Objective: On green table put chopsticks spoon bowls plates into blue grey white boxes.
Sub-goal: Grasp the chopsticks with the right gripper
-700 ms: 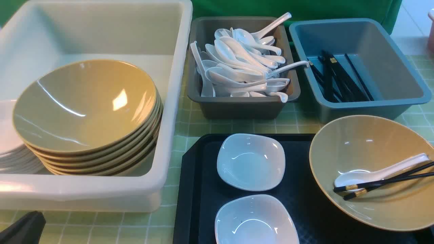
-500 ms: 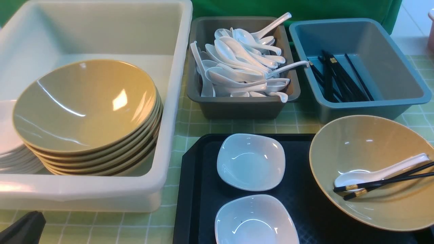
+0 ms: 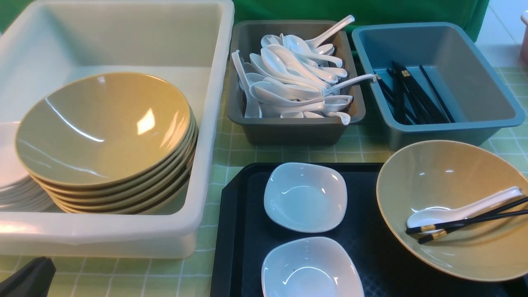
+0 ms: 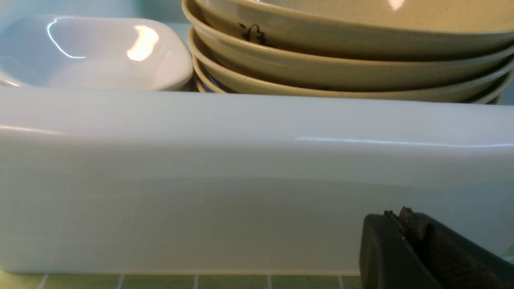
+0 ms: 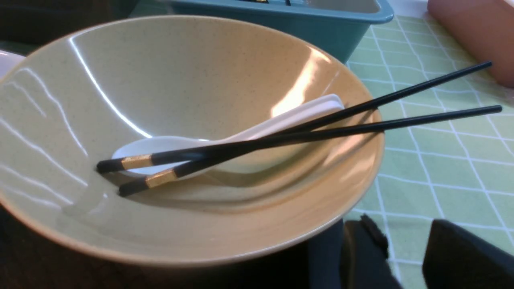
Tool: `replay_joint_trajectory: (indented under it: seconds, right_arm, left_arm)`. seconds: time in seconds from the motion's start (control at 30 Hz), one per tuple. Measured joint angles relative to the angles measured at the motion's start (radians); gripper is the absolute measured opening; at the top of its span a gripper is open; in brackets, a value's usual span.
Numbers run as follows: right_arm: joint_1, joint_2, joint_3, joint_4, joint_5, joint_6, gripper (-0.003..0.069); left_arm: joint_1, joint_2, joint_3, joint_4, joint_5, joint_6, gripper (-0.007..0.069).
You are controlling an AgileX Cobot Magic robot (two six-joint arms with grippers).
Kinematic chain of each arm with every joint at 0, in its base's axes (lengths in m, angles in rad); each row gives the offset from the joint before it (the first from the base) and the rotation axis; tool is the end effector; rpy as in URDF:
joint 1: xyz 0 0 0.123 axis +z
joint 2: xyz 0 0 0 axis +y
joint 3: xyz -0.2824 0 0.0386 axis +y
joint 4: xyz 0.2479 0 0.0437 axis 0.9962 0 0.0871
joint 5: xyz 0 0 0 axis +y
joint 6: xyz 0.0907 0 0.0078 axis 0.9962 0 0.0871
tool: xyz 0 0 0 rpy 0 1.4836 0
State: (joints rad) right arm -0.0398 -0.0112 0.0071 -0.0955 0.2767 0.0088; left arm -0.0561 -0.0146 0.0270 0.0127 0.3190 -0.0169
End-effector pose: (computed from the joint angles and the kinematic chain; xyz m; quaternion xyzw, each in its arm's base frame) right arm 0.0542 -0.0045 0.1864 -0.0083 0.7691 -0.0492 0.6372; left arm 0.0537 -0.0027 0.1760 0.0190 0.7877 -0.0172 0.6155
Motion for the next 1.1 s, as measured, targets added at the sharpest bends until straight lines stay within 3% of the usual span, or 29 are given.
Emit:
replay_joint_trajectory:
  seconds: [0.17,0.43,0.63,0.77,0.8,0.93,1.1]
  right_arm:
    - [0.000,0.000,0.000,-0.003,-0.001,-0.009,0.0236]
    - [0.000,0.000,0.003,-0.010,-0.021,-0.147,0.0236]
    - [0.000,0.000,0.021,-0.014,-0.176,-0.110,0.0236]
    - [0.000,0.000,0.021,-0.014,-0.394,0.071,0.0236]
    - [0.000,0.000,0.021,-0.014,-0.408,0.075,0.0236]
    - [0.000,0.000,0.021,-0.015,-0.555,0.124,0.0236]
    - [0.000,0.000,0.011,-0.015,-0.652,0.265,0.0236]
  left_arm:
    - [0.000,0.000,0.000,0.000,0.000,0.000,-0.0002]
    - [-0.001,0.000,0.000,0.000,0.000,0.000,-0.0002]
    - [-0.001,0.000,0.000,-0.020,-0.026,-0.008,-0.0002]
    - [-0.004,0.000,0.000,-0.162,-0.181,-0.036,-0.0002]
    - [-0.004,0.000,0.000,-0.162,-0.191,-0.038,-0.0002]
    - [-0.004,0.000,0.000,-0.331,-0.473,-0.070,-0.0002]
    - [-0.004,0.000,-0.001,-0.386,-0.712,-0.112,-0.0002]
